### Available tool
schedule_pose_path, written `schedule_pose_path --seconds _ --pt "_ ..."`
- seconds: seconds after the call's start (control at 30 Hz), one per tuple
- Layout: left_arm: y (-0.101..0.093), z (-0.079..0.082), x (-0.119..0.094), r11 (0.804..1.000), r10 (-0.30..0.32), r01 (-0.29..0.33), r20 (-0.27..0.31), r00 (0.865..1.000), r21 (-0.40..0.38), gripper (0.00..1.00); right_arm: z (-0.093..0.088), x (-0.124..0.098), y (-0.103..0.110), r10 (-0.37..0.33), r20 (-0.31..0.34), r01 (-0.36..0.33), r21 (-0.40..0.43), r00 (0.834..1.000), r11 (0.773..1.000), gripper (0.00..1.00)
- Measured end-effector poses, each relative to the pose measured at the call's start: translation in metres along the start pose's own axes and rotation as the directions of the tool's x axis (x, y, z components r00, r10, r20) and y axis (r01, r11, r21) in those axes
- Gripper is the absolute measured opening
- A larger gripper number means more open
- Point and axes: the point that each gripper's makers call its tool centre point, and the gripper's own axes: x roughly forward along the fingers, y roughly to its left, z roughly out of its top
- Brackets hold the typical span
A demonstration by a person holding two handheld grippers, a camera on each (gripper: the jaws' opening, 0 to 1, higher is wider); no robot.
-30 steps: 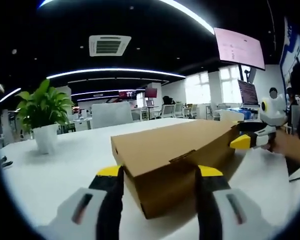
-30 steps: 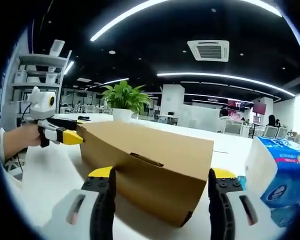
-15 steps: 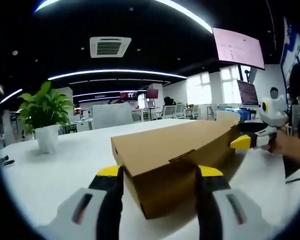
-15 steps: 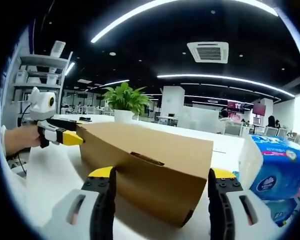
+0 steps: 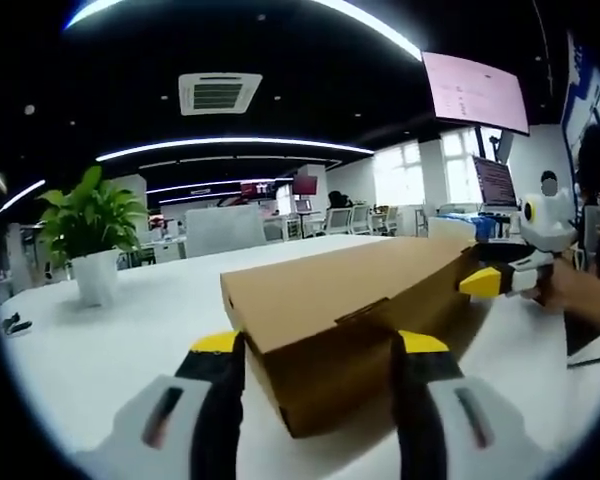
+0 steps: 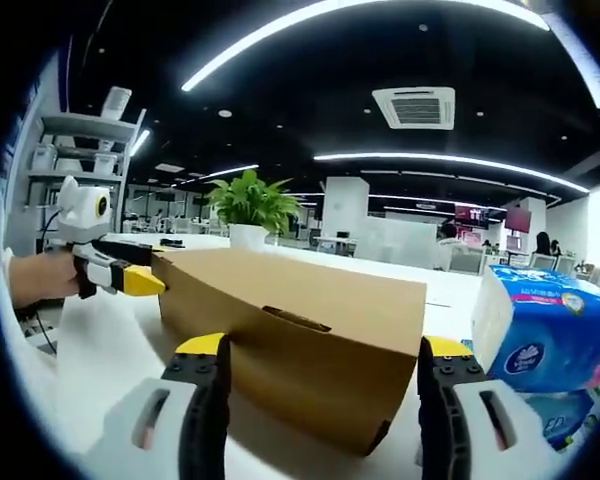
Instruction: Operate the shoe box by opening the lid, removing the specified soft item, and placing it in the target area until the item is outside and the box remains undamaged.
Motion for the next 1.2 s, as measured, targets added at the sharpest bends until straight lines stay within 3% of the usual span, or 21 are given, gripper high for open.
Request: schedule_pose_path --seconds 0.37,0.6,0.83,0.9,0.97,1.1,1.2 --pt "-0.003 0.000 -0.002 1.000 -0.002 0.002 0.017 1.000 0.006 0.58 -0.001 -0.006 0.001 0.001 -0.011 -0.001 0.001 1.000 1.000 0.78" --pt "-0.007 -0.001 -0.005 0.999 -0.027 0.028 -0.006 1.000 0.047 0.58 0.000 -0.012 0.001 -0.008 -0.011 0.008 -0.001 1.000 1.000 0.78" --pt "-0.008 0.001 -0.004 1.000 -0.018 0.018 0.003 1.000 0.002 0.58 -0.001 -0.016 0.002 -0.012 -0.019 0.012 -0.002 1.000 1.000 0.78" --pt "-0.009 -0.001 -0.003 0.999 -0.014 0.014 -0.005 1.000 0.044 0.59 0.000 -0.016 0.003 -0.014 -0.012 0.014 -0.002 1.000 1.000 0.78" --pt "-0.009 0.000 -0.003 0.999 -0.008 0.008 0.004 1.000 0.034 0.59 0.000 -0.016 0.002 -0.010 -0.012 0.010 -0.013 1.000 1.000 0.78" --pt "-0.006 0.001 -0.003 1.000 -0.019 0.019 0.002 1.000 0.023 0.58 -0.004 -0.017 0.003 -0.001 -0.050 -0.002 -0.072 0.999 0.997 0.77" --pt "-0.005 0.001 -0.006 0.999 -0.035 0.035 0.006 0.999 -0.001 0.57 -0.003 -0.017 0.005 -0.001 -0.059 -0.003 -0.067 0.998 0.998 0.77"
